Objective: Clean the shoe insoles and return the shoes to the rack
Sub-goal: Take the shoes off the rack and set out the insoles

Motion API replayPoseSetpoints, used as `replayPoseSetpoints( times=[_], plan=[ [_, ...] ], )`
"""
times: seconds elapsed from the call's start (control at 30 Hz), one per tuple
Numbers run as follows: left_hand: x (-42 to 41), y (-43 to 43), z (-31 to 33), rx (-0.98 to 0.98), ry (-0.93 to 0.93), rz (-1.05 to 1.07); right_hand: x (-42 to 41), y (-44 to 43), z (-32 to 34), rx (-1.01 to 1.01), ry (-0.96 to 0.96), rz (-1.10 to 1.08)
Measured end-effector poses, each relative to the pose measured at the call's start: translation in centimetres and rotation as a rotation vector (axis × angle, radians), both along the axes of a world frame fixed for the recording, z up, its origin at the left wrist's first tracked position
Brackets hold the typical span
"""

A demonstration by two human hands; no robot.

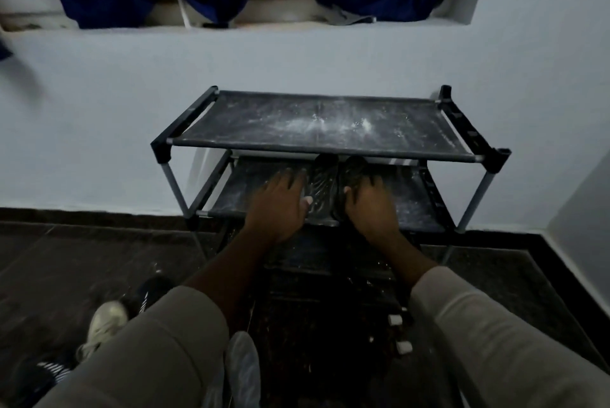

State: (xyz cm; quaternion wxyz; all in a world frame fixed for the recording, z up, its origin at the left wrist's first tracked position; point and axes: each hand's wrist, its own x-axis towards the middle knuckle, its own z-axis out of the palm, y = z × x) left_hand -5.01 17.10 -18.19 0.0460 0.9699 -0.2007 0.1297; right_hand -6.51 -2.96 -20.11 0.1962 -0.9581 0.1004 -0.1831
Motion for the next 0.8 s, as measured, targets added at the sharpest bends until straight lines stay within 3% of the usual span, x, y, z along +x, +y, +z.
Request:
replayPoseSetpoints(
  times=[0.07, 0.33, 0.5, 0.57, 0.7, 0.8],
  plan=[
    [1.8, -1.2, 0.3, -0.041, 0.1, 0.068, 2.0, -1.5, 0.3, 0.169, 0.083, -0.056],
    [6.0, -5.1, 0.2, -0.329, 0.432, 0.266, 6.0, -2.9, 0.5, 0.476, 0.261, -0.19],
    [8.3, -5.7, -0.4, -0.548, 0.587, 0.327, 6.4, -3.6, -0.1, 0.811, 0.276, -0.148],
    [8.5, -5.7, -0.3, -0.656, 0.63, 0.345, 6.6, -3.8, -0.5, 0.836, 0.262, -0.125],
    [8.7, -5.8, -0.3, -0.928, 0.643, 0.297, 7.0, -4.0, -1.1, 1.093, 0.154, -0.195],
    [8.7, -6.2, 0.1, -1.008, 0.668, 0.336, 7.5, -4.6, -1.4, 1.128, 0.187, -0.198]
  ],
)
